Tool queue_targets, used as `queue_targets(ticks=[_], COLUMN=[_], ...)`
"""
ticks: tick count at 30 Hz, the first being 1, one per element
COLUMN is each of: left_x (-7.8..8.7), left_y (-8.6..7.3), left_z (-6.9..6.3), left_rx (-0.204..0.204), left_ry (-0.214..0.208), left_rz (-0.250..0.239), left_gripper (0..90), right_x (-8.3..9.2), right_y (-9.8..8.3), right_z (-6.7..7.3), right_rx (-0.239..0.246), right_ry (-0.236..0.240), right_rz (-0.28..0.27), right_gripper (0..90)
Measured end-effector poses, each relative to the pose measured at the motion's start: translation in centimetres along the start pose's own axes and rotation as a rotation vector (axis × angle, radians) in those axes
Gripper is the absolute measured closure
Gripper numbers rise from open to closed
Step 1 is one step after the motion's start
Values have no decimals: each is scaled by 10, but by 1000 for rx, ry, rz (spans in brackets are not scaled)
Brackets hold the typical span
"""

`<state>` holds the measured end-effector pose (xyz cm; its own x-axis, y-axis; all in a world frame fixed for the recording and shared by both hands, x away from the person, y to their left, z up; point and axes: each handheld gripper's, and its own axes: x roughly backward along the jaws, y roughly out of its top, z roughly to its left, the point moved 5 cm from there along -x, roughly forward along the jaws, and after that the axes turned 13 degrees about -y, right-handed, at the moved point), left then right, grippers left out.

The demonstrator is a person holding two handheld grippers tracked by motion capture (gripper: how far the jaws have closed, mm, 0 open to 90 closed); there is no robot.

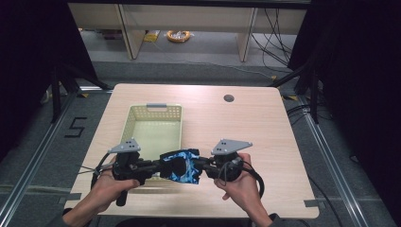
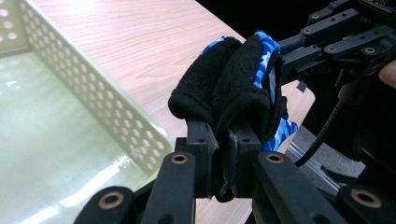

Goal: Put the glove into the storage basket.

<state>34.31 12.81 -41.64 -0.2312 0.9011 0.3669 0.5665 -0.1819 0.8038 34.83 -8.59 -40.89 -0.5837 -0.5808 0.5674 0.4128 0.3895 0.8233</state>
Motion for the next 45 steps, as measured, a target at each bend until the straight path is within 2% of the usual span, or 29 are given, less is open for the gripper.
queue_targets(ticks=[2, 5, 6, 8, 9, 16, 17, 24, 27, 28, 29, 31, 33, 34, 36, 37, 38, 40, 45], left_x=[5, 13, 16, 22, 24, 42, 46, 56, 57, 57, 57, 56, 54, 54, 52, 52, 51, 50, 49], left_y=[2, 3, 3, 3, 3, -3, -5, -10, -15, -16, -19, -22, -25, -27, -30, -31, -33, -36, -43], left_z=[5, 16, 19, 27, 31, 55, 60, 77, 84, 86, 88, 93, 96, 98, 101, 103, 105, 109, 115], left_rx=[4, 16, 24, 41, 42, 100, 107, 130, 138, 141, 146, 156, 165, 169, 173, 177, 184, 192, 208], left_ry=[13, 43, 47, 72, 68, 115, 125, 158, 172, 177, 181, 185, 190, 185, 189, 198, 200, 205, 203], left_rz=[2, 2, -2, -6, 5, -13, -9, -5, 10, 11, 16, 20, 33, 45, 54, 53, 60, 78, 104], left_gripper=[813, 812, 812, 811, 811, 809, 809, 807, 806, 806, 806, 805, 805, 804, 803, 802, 802, 799, 787], right_x=[-1, -13, -16, -25, -32, -70, -74, -98, -113, -113, -114, -122, -128, -133, -135, -138, -140, -146, -155], right_y=[2, 10, 12, 18, 21, 34, 35, 39, 38, 38, 37, 35, 33, 31, 30, 29, 27, 25, 21], right_z=[0, 2, 5, 6, 7, 16, 18, 24, 28, 28, 28, 28, 30, 29, 30, 29, 31, 32, 34], right_rx=[8, 38, 12, 28, 24, 46, 46, 60, 55, 55, 68, 89, 75, 97, 97, 118, 109, 138, 165], right_ry=[-2, 10, 8, 16, 12, 39, 38, 42, 38, 38, 37, 34, 28, 25, 21, 17, 15, 14, 11], right_rz=[14, 15, 31, 28, 26, 76, 76, 111, 128, 128, 155, 166, 169, 211, 215, 221, 247, 251, 301], right_gripper=[825, 825, 825, 825, 825, 825, 825, 825, 825, 825, 825, 825, 825, 825, 825, 825, 825, 824, 823])
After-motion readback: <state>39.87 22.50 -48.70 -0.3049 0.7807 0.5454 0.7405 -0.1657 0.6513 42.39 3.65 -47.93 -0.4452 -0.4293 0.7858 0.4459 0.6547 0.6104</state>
